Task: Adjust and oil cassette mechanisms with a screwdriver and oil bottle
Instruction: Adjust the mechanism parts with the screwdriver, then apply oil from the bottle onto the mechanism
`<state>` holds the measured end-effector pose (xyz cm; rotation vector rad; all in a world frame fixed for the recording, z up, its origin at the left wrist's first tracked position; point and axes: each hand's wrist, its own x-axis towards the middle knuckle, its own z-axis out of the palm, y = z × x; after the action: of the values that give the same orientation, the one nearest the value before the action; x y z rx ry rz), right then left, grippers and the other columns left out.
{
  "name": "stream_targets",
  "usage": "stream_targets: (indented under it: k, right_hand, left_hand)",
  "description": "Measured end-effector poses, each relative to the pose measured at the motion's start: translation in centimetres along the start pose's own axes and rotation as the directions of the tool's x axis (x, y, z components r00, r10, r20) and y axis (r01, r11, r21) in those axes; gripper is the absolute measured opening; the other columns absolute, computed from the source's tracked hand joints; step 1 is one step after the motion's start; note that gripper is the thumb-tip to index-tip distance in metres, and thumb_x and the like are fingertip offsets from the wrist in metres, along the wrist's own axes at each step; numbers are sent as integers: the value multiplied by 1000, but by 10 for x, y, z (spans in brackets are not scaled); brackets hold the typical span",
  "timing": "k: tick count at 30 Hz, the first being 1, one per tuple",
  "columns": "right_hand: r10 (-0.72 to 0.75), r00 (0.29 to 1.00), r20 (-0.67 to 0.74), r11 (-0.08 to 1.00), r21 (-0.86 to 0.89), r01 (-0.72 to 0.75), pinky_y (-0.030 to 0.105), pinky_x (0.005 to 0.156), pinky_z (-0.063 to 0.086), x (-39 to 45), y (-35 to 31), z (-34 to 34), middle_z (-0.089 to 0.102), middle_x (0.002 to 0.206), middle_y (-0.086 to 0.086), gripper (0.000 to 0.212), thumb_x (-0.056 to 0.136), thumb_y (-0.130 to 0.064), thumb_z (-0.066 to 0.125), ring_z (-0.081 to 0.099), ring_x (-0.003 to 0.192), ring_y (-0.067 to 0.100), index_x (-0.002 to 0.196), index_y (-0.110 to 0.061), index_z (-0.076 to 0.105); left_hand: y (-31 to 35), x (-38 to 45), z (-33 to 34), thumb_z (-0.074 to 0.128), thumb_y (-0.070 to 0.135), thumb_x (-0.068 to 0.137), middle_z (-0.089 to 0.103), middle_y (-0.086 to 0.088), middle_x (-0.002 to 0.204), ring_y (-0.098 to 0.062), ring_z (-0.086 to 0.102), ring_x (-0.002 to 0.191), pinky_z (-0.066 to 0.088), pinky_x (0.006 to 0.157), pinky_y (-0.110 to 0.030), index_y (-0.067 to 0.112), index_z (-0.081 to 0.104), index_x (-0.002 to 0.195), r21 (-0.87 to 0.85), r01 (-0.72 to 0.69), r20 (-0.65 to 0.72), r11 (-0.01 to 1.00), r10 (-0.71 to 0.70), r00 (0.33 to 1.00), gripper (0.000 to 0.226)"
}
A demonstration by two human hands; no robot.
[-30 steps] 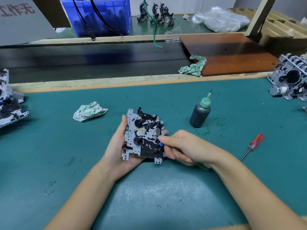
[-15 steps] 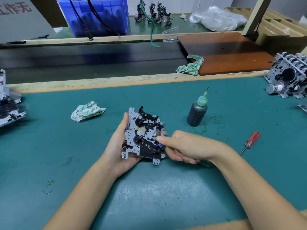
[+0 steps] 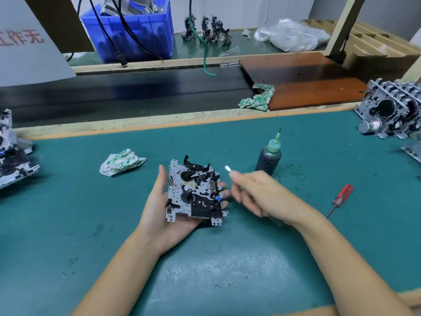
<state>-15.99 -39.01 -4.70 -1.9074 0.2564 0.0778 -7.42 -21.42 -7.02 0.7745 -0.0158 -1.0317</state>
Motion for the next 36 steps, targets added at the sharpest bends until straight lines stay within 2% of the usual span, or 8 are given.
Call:
stream_targets:
  k: [4, 8, 11, 14, 19, 28, 32, 36]
  right_hand:
    - [-154, 947, -281, 956, -284, 71, 22, 57, 38, 6, 8, 0, 63, 62, -10, 22, 99, -19, 42, 52, 50, 1, 91, -25, 62]
    - [-351, 889, -294, 794, -596, 117, 32, 84, 45, 4, 8, 4, 71, 99, -5, 27, 94, -11, 52, 63, 95, 14, 116, -16, 65]
    - [-674, 552, -491, 704, -652, 279, 26, 74, 45, -1, 0, 4, 66, 87, -6, 14, 89, -10, 60, 56, 79, 15, 99, -10, 69]
    - [-534, 236, -812, 840, -477, 257, 28, 79, 39, -4, -1, -1, 50, 99, -8, 31, 82, -15, 68, 48, 88, 15, 109, -14, 54]
    - [35, 743, -668, 996, -42, -84, 31, 81, 37, 1, 14, -7, 60, 113, 1, 57, 79, -7, 73, 55, 104, 26, 113, -20, 29]
    - [-85, 707, -702, 949, 159, 272, 22, 61, 43, -2, -2, -8, 61, 77, -13, 21, 81, -34, 61, 50, 63, 10, 100, -32, 53]
    - [112, 822, -558, 618, 687, 382, 19, 51, 38, -1, -8, -12, 53, 61, -8, 23, 72, -22, 72, 43, 53, 6, 91, -17, 62]
    - [183, 877, -444, 426, 840, 336, 16, 40, 27, 0, -9, -6, 39, 51, -6, 26, 68, -34, 70, 31, 43, 5, 76, -15, 54]
  left_hand:
    - [4, -2, 2, 37, 84, 69, 48, -36, 131, -48, 50, 121, 41, 101, -57, -11, 53, 127, -132, 36, 17, 991, -34, 999, 112]
    - [4, -2, 3, 37, 85, 69, 46, -36, 133, -49, 48, 122, 42, 99, -59, -11, 52, 127, -205, 60, 46, 977, -52, 998, 114]
    - [3, -1, -1, 36, 84, 72, 49, -32, 133, -46, 49, 123, 41, 97, -62, -7, 57, 122, -189, 71, 67, 979, -59, 996, 106]
    - [1, 0, -6, 32, 72, 86, 54, -28, 130, -43, 53, 120, 39, 98, -60, -2, 65, 116, -164, 88, 68, 983, -77, 995, 87]
    - [4, -2, -5, 34, 51, 94, 51, -30, 132, -46, 52, 120, 41, 97, -60, -2, 64, 118, -130, 103, 115, 986, -88, 989, 66]
    - [5, -3, -5, 36, 49, 94, 50, -33, 131, -48, 52, 118, 45, 92, -61, -5, 62, 120, -161, 110, 113, 981, -92, 989, 64]
    - [5, -3, -7, 36, 48, 93, 51, -32, 131, -47, 52, 118, 42, 94, -63, -5, 62, 119, -159, 108, 100, 981, -93, 991, 65]
    - [5, -2, -6, 38, 48, 92, 52, -32, 129, -48, 53, 117, 45, 92, -62, -4, 64, 117, -167, 104, 106, 980, -87, 991, 63]
